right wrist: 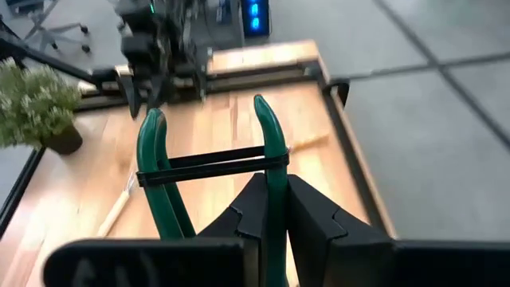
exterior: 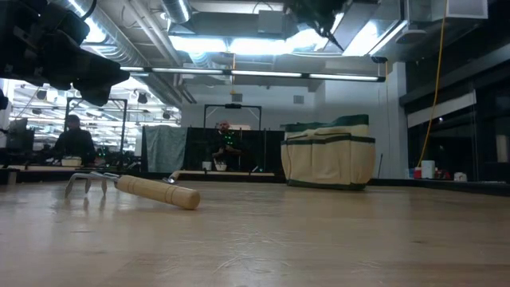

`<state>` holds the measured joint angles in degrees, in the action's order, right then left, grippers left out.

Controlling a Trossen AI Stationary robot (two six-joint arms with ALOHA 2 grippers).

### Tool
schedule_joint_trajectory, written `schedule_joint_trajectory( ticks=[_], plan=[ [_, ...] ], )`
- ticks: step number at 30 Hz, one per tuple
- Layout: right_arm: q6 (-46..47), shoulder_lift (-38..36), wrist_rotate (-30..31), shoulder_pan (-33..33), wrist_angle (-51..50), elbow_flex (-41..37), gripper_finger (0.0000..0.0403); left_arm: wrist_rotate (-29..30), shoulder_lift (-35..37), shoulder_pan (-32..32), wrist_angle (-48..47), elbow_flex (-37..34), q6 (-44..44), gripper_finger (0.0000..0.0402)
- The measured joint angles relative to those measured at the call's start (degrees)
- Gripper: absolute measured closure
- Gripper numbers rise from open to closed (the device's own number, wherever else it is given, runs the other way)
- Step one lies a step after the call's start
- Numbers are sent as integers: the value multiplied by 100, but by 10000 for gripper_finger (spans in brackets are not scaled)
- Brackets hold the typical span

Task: Pick & Place Garden tools in Gardening bag
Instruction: Put the cutter into the white bag

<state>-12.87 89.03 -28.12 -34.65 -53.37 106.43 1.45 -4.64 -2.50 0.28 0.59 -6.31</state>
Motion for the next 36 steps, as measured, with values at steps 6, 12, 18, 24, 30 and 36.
schedule_joint_trajectory(
  ticks=[6, 12, 18, 24, 30, 36],
  plan=[
    [-1, -13, -87, -1, -15, -642, 366, 0, 0, 0, 1, -1, 0, 296],
    [177, -20, -105, -38, 515, -1372, 366, 0, 0, -2, 0, 1, 0, 296],
    [939, -22, 443, -94, 1618, -2221, 366, 0, 0, -1, 1, 0, 0, 296],
    [1329, -22, 1930, -97, 1635, -2723, 366, 0, 0, 0, 2, 0, 0, 296],
    [1724, -22, 2410, -79, 1731, -3019, 366, 0, 0, -1, 0, -1, 0, 296],
    [2257, -22, 2769, 9, 2346, -3285, 366, 0, 0, -2, 2, 0, -2, 296]
  ],
)
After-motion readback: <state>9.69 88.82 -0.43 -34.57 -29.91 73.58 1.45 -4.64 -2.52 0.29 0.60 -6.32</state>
